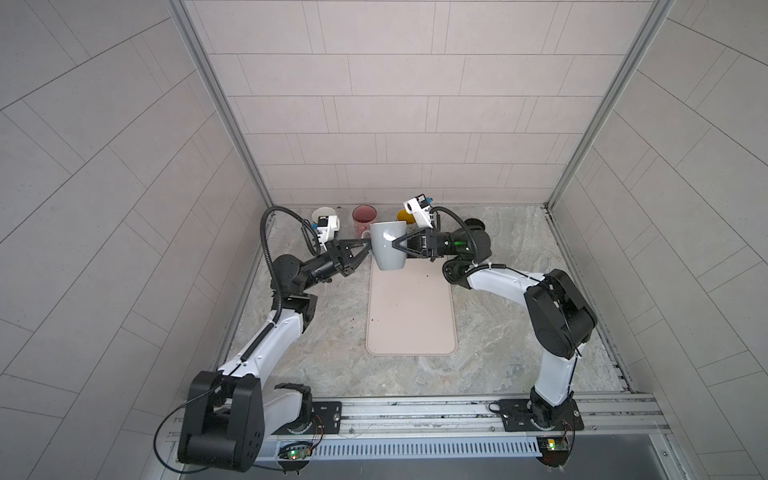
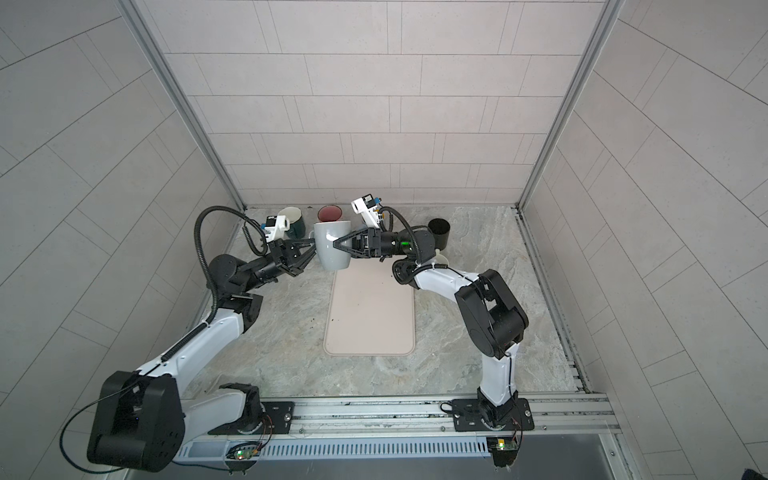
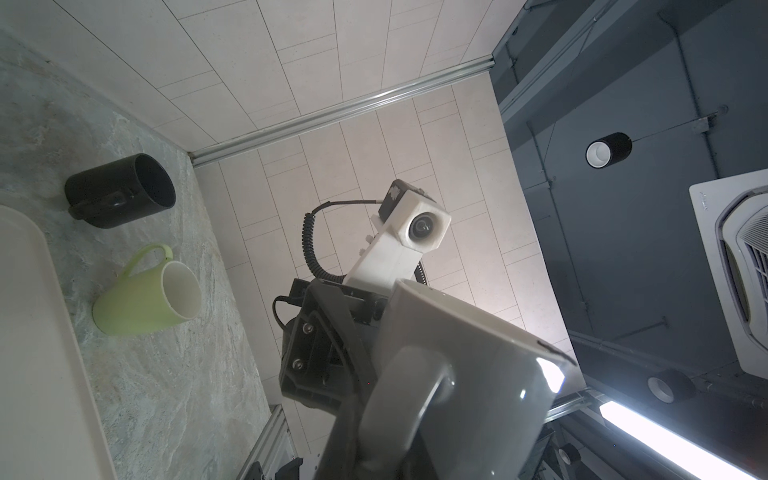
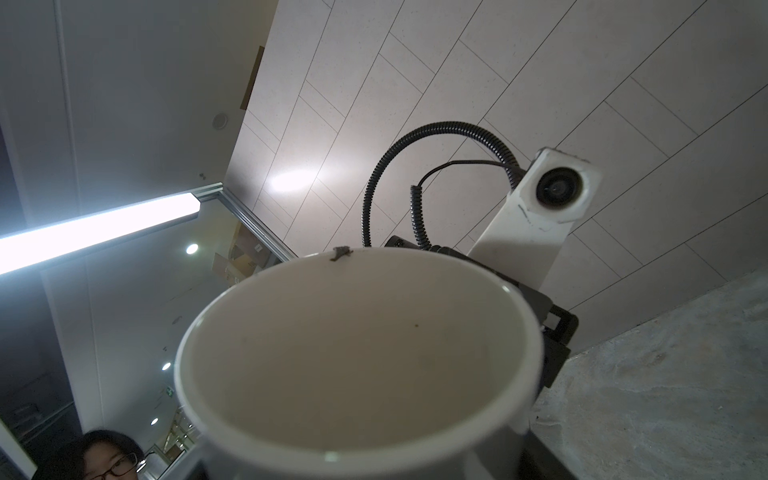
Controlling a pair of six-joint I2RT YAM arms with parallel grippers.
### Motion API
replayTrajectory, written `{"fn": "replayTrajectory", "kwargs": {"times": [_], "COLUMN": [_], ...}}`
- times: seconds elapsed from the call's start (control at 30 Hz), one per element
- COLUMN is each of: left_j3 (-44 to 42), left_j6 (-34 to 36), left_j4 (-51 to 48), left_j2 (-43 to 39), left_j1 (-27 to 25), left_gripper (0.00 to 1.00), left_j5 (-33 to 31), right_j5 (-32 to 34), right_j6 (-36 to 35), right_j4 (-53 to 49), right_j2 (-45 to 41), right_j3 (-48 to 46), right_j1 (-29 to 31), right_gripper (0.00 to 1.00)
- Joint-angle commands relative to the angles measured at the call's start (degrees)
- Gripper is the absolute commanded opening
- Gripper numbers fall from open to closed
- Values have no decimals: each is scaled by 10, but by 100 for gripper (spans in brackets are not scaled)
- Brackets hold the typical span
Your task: Turn the mug right side up
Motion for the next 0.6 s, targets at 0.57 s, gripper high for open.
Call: {"fn": "replayTrajectory", "kwargs": {"times": [0.57], "left_j3": [27], "left_j6": [-7], "left_j4": [163], "left_j2": [-23], "left_j1": [5], "left_gripper": [0], "left_j5": [-9], "right_j5": [-3], "right_j6": [9], "right_j4": [-45], "right_j2": [22], "right_j3": [-66], "right_j1": [-63], "right_gripper": [64]}}
